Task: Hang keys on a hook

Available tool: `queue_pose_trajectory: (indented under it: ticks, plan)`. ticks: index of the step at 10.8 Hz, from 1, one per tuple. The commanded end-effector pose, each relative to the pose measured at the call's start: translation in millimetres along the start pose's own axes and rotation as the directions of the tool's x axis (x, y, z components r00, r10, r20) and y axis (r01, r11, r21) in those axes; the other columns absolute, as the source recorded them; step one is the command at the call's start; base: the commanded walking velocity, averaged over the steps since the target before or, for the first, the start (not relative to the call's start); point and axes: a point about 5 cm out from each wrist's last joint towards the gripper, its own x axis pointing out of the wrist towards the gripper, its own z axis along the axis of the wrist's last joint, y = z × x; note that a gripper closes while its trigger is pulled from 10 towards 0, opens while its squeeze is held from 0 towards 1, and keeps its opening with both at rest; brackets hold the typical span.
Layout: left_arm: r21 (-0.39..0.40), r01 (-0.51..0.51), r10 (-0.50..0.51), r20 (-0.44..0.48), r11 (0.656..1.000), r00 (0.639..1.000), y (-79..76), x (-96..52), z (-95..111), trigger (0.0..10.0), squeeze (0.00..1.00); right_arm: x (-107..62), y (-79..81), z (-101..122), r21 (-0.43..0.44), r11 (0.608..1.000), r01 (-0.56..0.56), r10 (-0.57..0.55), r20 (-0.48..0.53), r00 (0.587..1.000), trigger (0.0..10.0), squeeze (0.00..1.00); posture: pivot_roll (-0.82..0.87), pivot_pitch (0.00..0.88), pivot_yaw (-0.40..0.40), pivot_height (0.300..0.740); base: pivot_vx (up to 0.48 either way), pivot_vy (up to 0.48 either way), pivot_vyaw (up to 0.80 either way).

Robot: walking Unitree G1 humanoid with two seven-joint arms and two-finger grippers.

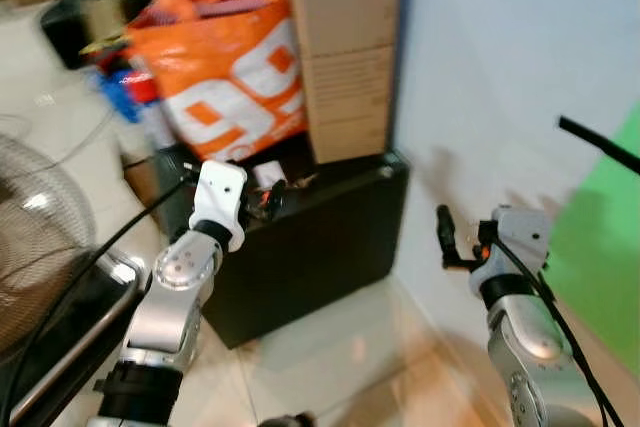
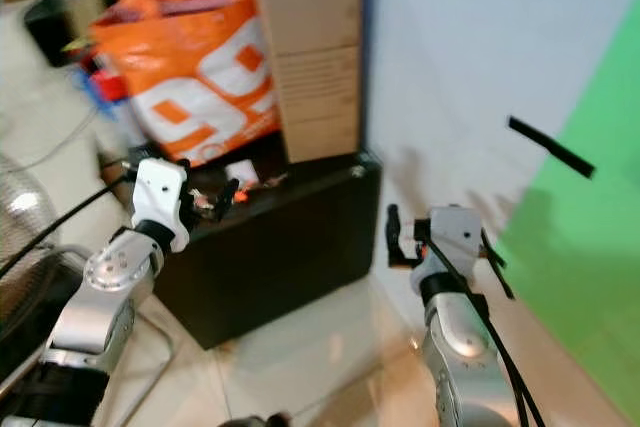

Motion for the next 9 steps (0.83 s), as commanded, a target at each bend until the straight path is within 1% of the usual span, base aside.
queue_pose_trajectory:
  ticks: [1, 2, 3, 4, 6, 7, 9]
  plan:
    - [0.034, 0.003, -0.003, 0.004, 0.999, 1.000, 3.8, 0.8, 1.7, 10.0, 0.00, 4.1, -2.9, 0.6, -0.068, 0.995, 0.070, -0.071, -0.021, 0.997, 10.0, 1.00, -0.20, 0.000, 0.091, 0.740, 0.000, 0.000, 0.00]
    - [0.034, 0.007, -0.007, 0.001, 0.999, 1.000, 3.5, 0.9, 1.5, 10.0, 0.00, 5.5, -3.8, 1.0, -0.096, 0.992, 0.085, -0.086, -0.015, 0.996, 10.0, 1.00, -0.20, 0.000, 0.090, 0.740, 0.000, 0.000, 0.00]
    - [0.031, 0.017, -0.017, 0.001, 0.999, 1.000, 2.2, 1.2, 1.5, 10.0, 0.00, 5.3, -3.9, 2.2, -0.052, 0.996, 0.076, -0.076, -0.007, 0.997, 10.0, 1.00, -0.20, 0.000, 0.088, 0.740, 0.000, 0.000, 0.00]
    - [0.031, 0.025, -0.025, 0.001, 0.999, 1.000, 0.8, 1.6, 1.7, 10.0, 0.00, 4.8, -5.3, 2.9, 0.001, 0.997, 0.082, -0.082, 0.003, 0.997, 10.0, 1.00, -0.20, 0.000, 0.087, 0.740, 0.255, 0.000, 0.00]
    - [0.025, 0.025, -0.025, -0.002, 0.999, 1.000, -0.1, 1.6, 1.0, 10.0, 0.00, 4.0, -5.8, 0.8, 0.016, 0.997, 0.081, -0.081, -0.014, 0.997, 10.0, 1.00, -0.20, 0.000, 0.083, 0.740, 0.270, 0.000, 0.00]
    - [0.024, 0.019, -0.019, -0.008, 1.000, 1.000, 0.2, 2.1, 0.2, 10.0, 0.00, 3.9, -4.1, 1.1, 0.005, 0.998, 0.070, -0.070, -0.020, 0.997, 10.0, 1.00, -0.20, 0.000, 0.083, 0.740, 0.277, 0.000, 0.00]
    - [0.020, 0.013, -0.013, -0.010, 1.000, 1.000, 0.5, 2.4, -0.4, 10.0, 0.00, 4.1, -1.9, 2.7, 0.005, 0.999, 0.044, -0.044, -0.002, 0.999, 10.0, 1.00, -0.20, 0.000, 0.080, 0.740, 0.277, 0.000, 0.00]
